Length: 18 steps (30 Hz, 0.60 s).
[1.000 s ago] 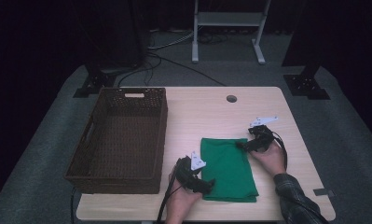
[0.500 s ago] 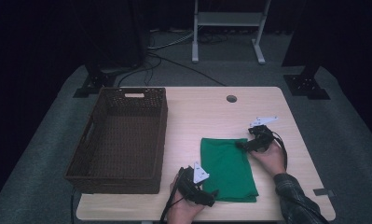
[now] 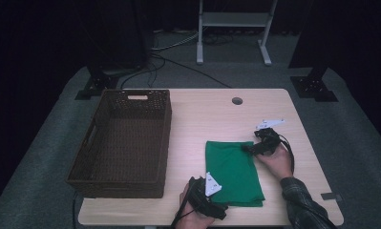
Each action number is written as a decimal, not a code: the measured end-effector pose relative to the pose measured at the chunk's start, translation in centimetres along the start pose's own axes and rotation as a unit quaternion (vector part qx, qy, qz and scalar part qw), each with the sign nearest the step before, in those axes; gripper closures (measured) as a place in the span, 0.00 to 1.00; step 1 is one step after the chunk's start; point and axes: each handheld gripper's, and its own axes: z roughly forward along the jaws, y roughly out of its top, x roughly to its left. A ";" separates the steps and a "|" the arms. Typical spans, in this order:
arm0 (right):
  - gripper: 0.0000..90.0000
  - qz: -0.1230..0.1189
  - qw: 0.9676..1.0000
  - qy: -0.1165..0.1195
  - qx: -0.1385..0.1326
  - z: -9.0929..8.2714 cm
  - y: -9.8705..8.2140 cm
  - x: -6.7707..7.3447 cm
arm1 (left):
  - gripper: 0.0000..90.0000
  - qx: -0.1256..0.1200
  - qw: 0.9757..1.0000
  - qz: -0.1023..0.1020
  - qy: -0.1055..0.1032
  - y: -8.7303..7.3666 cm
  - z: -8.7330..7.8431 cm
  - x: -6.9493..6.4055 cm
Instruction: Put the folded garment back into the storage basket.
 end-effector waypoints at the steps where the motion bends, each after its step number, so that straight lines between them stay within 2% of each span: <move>1: 0.03 0.000 1.000 0.000 0.000 0.0 0.0 0.0 | 0.05 0.003 1.000 0.002 0.006 0.0 0.0 -0.1; 3: 0.03 0.000 1.000 0.000 0.000 0.0 0.0 0.0 | 0.06 0.009 1.000 -0.001 0.008 0.0 0.1 -0.1; 5: 0.03 0.000 1.000 0.000 0.000 0.0 0.0 0.0 | 0.13 0.018 1.000 -0.004 0.010 -0.1 0.1 -0.1; 12: 0.03 0.000 1.000 0.000 0.000 0.0 0.0 0.0 | 0.17 0.013 1.000 -0.007 0.009 -0.2 -0.1 0.0; 14: 0.03 0.000 1.000 0.000 0.000 0.0 0.0 0.0 | 0.23 0.008 1.000 -0.005 0.006 -0.3 -0.3 -0.1; 18: 0.03 0.000 1.000 0.000 0.000 0.0 0.0 0.0 | 0.36 0.000 1.000 -0.011 0.015 -0.5 -0.5 0.0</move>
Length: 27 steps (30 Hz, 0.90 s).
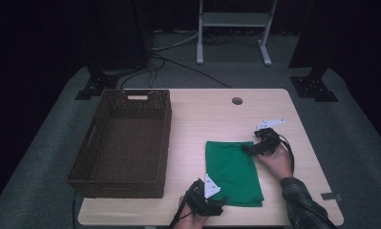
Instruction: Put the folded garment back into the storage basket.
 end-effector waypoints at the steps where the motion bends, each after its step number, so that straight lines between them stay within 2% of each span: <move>1: 0.03 0.000 1.000 0.000 0.000 0.0 0.0 0.0 | 0.41 -0.002 1.000 -0.001 0.000 0.0 0.0 0.0; 3: 0.03 0.000 1.000 0.000 0.000 0.0 0.0 0.0 | 0.50 -0.006 1.000 -0.004 0.004 -0.1 -0.1 0.0; 5: 0.03 -0.001 1.000 0.000 0.000 0.0 0.0 0.0 | 0.66 -0.009 1.000 -0.003 0.002 -0.1 -0.2 0.0; 8: 0.03 -0.002 1.000 0.002 0.000 0.0 0.0 0.0 | 0.78 -0.010 1.000 -0.005 0.001 -0.1 -0.2 0.1; 12: 0.03 0.008 1.000 0.016 -0.004 -0.3 -0.1 -0.2 | 0.79 -0.010 1.000 -0.004 0.000 -0.1 -0.2 0.2; 15: 0.03 0.033 0.999 0.036 -0.011 -0.7 -0.3 -0.3 | 0.79 -0.011 1.000 -0.005 0.000 -0.1 -0.2 0.2; 18: 0.06 0.022 0.999 0.035 -0.014 -0.7 -0.4 0.5 | 0.79 -0.010 1.000 -0.004 0.000 -0.1 -0.2 0.2; 21: 0.10 0.023 0.999 0.038 -0.016 -0.5 -0.4 0.9 | 0.79 -0.010 1.000 -0.003 0.000 -0.1 -0.2 0.2; 23: 0.22 0.011 0.999 0.033 -0.017 -0.6 -0.4 1.3 | 0.79 -0.010 1.000 -0.004 0.000 -0.1 -0.2 0.2; 27: 0.44 0.002 0.999 0.045 -0.026 -1.0 -0.8 2.0 | 0.79 -0.010 1.000 -0.004 0.000 -0.1 -0.2 0.2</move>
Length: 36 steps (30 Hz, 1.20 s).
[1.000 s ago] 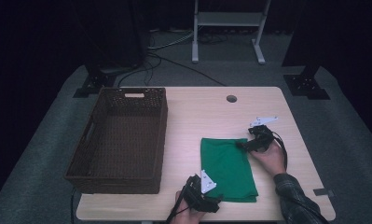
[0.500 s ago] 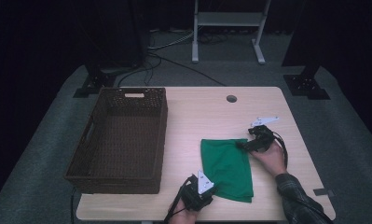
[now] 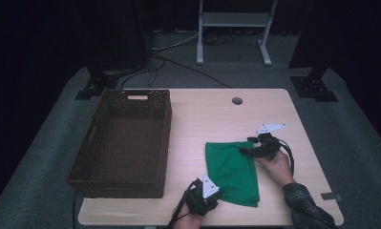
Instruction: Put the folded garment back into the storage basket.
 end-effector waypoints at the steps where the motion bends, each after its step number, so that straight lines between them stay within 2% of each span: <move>1: 0.49 -0.002 1.000 0.003 -0.001 -0.1 -0.1 0.2 | 0.79 0.000 1.000 0.000 0.000 0.0 0.0 0.0; 5: 0.62 0.004 1.000 0.008 -0.001 -0.2 -0.2 0.7 | 0.79 0.000 1.000 0.000 0.000 0.0 0.0 0.0; 7: 0.72 0.006 1.000 0.012 -0.002 -0.2 -0.3 0.9 | 0.79 0.000 1.000 -0.001 0.000 0.0 0.0 0.0; 10: 0.81 -0.002 1.000 0.012 -0.004 -0.2 -0.4 1.5 | 0.79 0.000 1.000 -0.002 -0.001 0.0 0.0 0.1; 16: 0.84 -0.008 1.000 -0.002 -0.009 -0.3 -0.5 2.0 | 0.79 0.000 1.000 -0.007 0.001 0.0 0.0 0.0; 20: 0.85 -0.022 1.000 -0.016 -0.012 -0.3 -0.6 2.5 | 0.80 -0.001 1.000 -0.010 0.006 0.0 0.0 -0.1; 27: 0.86 -0.018 1.000 -0.021 -0.012 -0.3 -0.6 2.7 | 0.82 -0.002 1.000 -0.005 0.005 0.1 0.1 -0.1; 31: 0.86 -0.011 1.000 -0.026 -0.011 -0.3 -0.5 2.8 | 0.85 -0.007 1.000 -0.008 -0.004 0.1 0.1 0.2; 36: 0.86 -0.010 0.999 -0.034 -0.008 -0.3 -0.4 3.0 | 0.85 -0.011 1.000 -0.002 -0.008 0.2 0.2 0.4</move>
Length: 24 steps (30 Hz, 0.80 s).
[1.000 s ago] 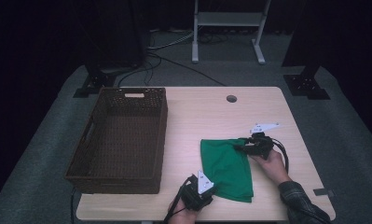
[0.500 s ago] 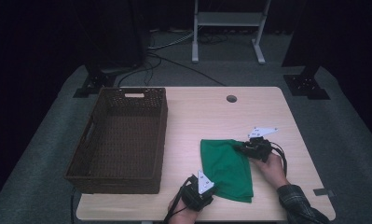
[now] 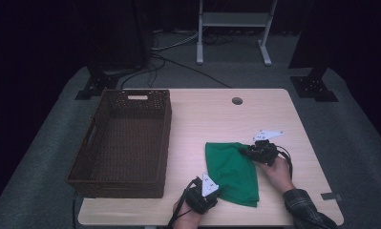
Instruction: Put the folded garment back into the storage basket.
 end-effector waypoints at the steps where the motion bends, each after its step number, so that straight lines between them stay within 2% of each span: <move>1: 0.86 0.000 1.000 0.000 0.000 0.0 0.0 0.0 | 0.85 -0.002 1.000 0.001 0.000 0.0 0.0 0.0; 4: 0.87 0.001 1.000 -0.001 0.001 0.0 0.0 0.0 | 0.86 -0.010 1.000 0.002 0.003 0.1 0.0 0.1; 12: 0.87 0.002 1.000 -0.005 0.004 -0.2 0.0 0.6 | 0.87 -0.055 0.998 0.000 0.009 0.0 -0.4 0.3; 17: 0.87 0.000 1.000 -0.004 0.007 -0.2 -0.1 0.9 | 0.87 -0.084 0.996 0.000 0.014 0.1 -0.4 0.4; 24: 0.87 -0.004 1.000 -0.004 0.010 -0.3 -0.1 1.5 | 0.87 -0.116 0.993 -0.004 0.012 0.2 -0.4 0.4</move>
